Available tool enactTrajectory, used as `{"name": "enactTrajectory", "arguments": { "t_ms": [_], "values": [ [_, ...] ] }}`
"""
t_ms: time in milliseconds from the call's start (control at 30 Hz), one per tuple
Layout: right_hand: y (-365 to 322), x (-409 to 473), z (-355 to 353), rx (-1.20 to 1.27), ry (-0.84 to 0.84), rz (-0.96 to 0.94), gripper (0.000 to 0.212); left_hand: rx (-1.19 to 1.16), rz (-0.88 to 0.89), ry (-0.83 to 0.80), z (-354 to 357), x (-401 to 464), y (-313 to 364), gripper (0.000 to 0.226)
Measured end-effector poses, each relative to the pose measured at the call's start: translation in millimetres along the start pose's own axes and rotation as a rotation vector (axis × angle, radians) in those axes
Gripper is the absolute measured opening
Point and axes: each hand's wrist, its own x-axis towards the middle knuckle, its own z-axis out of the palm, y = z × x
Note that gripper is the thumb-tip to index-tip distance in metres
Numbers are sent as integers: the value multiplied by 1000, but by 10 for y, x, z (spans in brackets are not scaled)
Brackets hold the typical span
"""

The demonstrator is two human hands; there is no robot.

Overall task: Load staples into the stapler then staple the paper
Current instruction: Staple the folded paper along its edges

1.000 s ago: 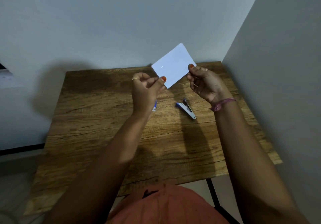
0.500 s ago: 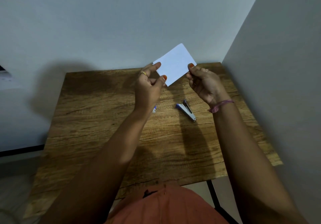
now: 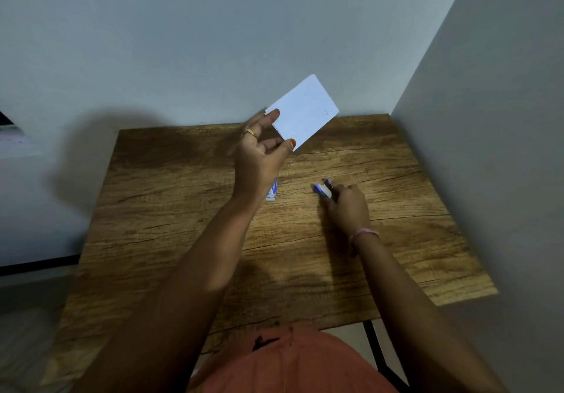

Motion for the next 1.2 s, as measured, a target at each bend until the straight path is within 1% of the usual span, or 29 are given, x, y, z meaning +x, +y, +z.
{"name": "enactTrajectory", "arguments": {
  "t_ms": [33, 67, 133, 167, 233, 267, 300, 333, 400, 467, 533, 633, 700, 867, 1133, 1200],
  "values": [
    [7, -14, -27, 99, 6, 27, 36, 0, -3, -11, -7, -4, 7, 54],
    [-11, -34, -82, 307, -13, 90, 30, 0, 0, -25, -15, -8, 21, 54],
    [-96, -107, -247, 900, -152, 226, 19, -16, 6, -48, -21, -17, 64, 55],
    [-147, -155, -352, 1150, -242, 249, 16, -30, 7, -54, -18, -21, 89, 55],
    [-249, -236, -557, 1509, -411, 219, 17, -61, 9, -61, 1, -27, 133, 55],
    [-306, -274, -647, 1642, -484, 187, 23, -74, 8, -63, 14, -30, 152, 55],
    [-365, -305, -729, 1724, -540, 140, 28, -82, 7, -68, 30, -32, 168, 54],
    [-429, -333, -795, 1750, -570, 76, 31, -87, 8, -75, 48, -36, 183, 54],
    [-543, -375, -900, 1689, -568, -44, 28, -96, 11, -97, 78, -48, 208, 54],
    [-629, -396, -958, 1587, -525, -113, 29, -104, 15, -115, 100, -63, 239, 52],
    [-682, -402, -987, 1467, -439, -138, 32, -99, 37, -136, 125, -70, 272, 51],
    [-732, -397, -1005, 1342, -320, -108, 38, -50, 75, -189, 145, -68, 301, 52],
    [-753, -391, -1016, 1316, -289, -94, 39, -17, 81, -224, 148, -72, 317, 52],
    [-778, -383, -1016, 1376, -343, -68, 38, 5, 75, -259, 113, -51, 306, 53],
    [-804, -381, -974, 1404, -323, -22, 37, 77, 117, -243, 126, -20, 256, 53],
    [-796, -375, -963, 1397, -313, -22, 34, 84, 120, -245, 122, -16, 238, 53]
  ]
}}
